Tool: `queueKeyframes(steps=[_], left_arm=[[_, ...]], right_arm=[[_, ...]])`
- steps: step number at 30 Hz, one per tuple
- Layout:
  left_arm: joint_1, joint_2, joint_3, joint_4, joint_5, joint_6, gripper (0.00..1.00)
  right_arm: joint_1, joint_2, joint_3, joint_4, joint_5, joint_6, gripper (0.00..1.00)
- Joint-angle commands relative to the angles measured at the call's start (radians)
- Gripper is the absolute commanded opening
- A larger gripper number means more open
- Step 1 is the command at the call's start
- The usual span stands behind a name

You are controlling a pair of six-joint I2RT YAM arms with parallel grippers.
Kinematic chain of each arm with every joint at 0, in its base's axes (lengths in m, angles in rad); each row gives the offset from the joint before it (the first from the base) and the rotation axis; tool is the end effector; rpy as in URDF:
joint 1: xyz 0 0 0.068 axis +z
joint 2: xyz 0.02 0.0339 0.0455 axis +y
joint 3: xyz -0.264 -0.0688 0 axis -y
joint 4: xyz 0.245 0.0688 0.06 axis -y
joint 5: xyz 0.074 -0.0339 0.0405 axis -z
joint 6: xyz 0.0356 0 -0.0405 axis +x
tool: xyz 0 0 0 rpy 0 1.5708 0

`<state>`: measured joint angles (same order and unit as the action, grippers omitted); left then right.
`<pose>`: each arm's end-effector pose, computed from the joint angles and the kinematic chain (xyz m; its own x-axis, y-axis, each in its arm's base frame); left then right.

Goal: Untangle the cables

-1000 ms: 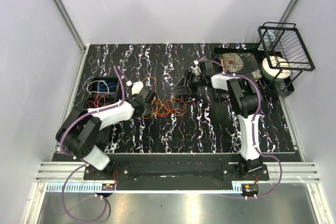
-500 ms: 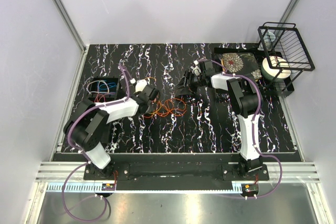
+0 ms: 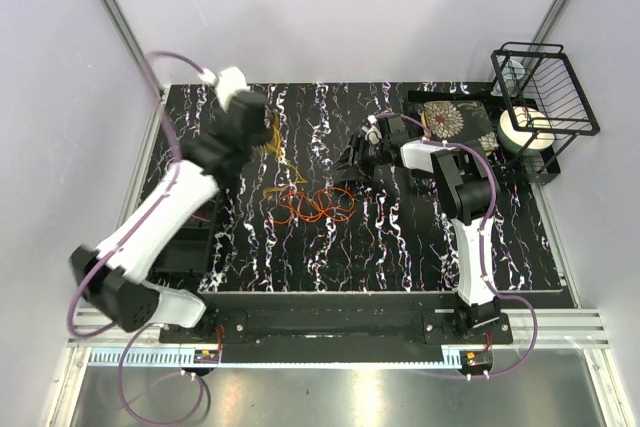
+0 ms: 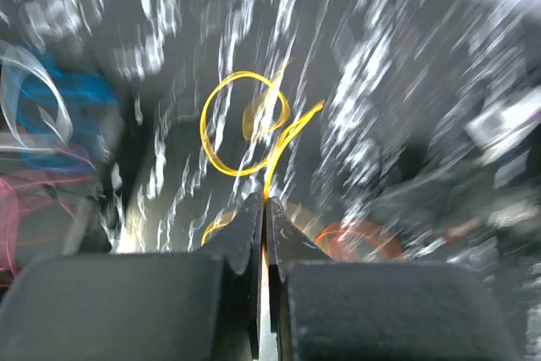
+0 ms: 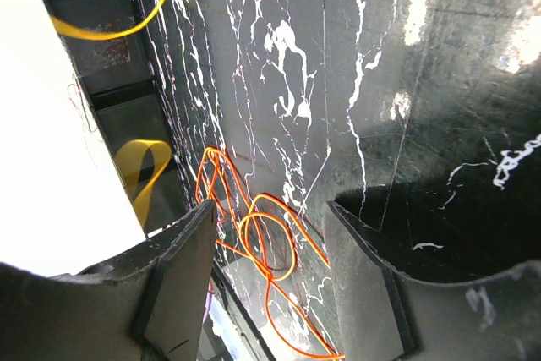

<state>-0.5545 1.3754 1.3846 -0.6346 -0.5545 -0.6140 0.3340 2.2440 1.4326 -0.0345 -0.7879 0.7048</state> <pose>0.2630 -0.1408 0.3737 -0.4556 -0.2940 -0.8402 -0.2175 0.9521 -0.2152 0.4287 0.1755 0.1093 -0.9762 0.1450 -0.1613 -0.0562 0.5492 0.8338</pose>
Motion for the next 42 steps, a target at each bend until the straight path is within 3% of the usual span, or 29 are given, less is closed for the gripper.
queueKeyframes(steps=[1,4,17,20,29,36,42], left_arm=[[0.028,-0.088,0.236,-0.163,-0.122,0.114,0.0],[0.036,-0.139,0.376,-0.211,-0.168,0.167,0.0],[0.053,-0.349,0.596,-0.39,-0.355,0.286,0.0],[0.053,-0.403,0.536,-0.422,-0.386,0.258,0.0],[0.054,-0.639,0.104,-0.433,-0.443,0.142,0.0],[0.053,-0.699,-0.051,-0.467,-0.479,0.082,0.0],[0.054,-0.714,-0.093,-0.497,-0.531,0.028,0.0]], right_arm=[[0.02,0.057,-0.003,-0.074,0.082,-0.05,0.61],[0.02,0.055,-0.004,-0.076,0.084,-0.05,0.61],[0.022,0.057,-0.004,-0.076,0.082,-0.051,0.61],[0.022,0.054,-0.005,-0.079,0.085,-0.051,0.61],[0.023,0.052,-0.011,-0.077,0.084,-0.053,0.61],[0.025,0.052,-0.012,-0.079,0.082,-0.053,0.61],[0.023,0.057,-0.009,-0.077,0.082,-0.053,0.61]])
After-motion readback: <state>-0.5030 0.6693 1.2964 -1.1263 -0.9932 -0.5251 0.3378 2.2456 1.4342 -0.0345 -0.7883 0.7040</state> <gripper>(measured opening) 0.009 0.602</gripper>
